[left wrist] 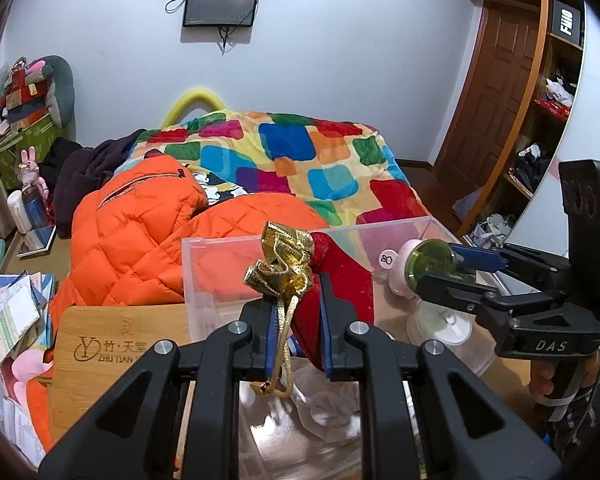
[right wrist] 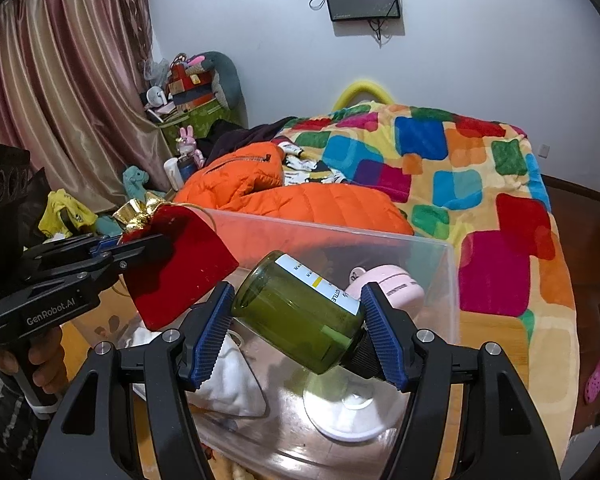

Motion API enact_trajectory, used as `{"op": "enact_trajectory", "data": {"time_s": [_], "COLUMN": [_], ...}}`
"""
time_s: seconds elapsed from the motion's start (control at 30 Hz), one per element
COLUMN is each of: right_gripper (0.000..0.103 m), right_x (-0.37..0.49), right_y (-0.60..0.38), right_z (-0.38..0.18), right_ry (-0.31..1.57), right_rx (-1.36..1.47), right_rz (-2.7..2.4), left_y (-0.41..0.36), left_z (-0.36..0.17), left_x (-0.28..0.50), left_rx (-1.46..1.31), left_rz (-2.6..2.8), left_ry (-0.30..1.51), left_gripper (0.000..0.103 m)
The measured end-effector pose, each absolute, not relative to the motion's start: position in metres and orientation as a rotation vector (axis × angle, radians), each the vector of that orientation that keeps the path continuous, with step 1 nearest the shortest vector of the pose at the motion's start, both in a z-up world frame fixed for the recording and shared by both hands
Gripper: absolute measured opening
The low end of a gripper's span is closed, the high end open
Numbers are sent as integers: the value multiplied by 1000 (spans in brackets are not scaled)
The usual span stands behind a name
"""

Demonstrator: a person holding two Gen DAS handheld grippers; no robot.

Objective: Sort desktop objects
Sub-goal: 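Carry the red pouch and green bottle over the clear box and release both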

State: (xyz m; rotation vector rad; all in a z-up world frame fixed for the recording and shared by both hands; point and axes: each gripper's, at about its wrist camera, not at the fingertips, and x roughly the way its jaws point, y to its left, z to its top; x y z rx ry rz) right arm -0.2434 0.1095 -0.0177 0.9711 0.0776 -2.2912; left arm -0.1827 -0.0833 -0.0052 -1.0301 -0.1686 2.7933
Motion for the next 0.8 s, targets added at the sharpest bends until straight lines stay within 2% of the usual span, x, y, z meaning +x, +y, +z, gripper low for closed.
{"op": "enact_trajectory", "data": {"time_s": [0.53, 0.8], "right_gripper": [62, 62], "right_x": [-231, -229], "right_y": [85, 87], "right_z": [-29, -39], "right_ry": [271, 254], "right_rx": [880, 915], "right_rz": [-2329, -2308], "left_y": [-68, -58], "left_z": [-23, -28], "left_x": [-182, -181], "left_rx": [-1058, -1050], "left_rz": [2806, 2797], "left_ry": [-53, 1], "left_gripper": [16, 16]}}
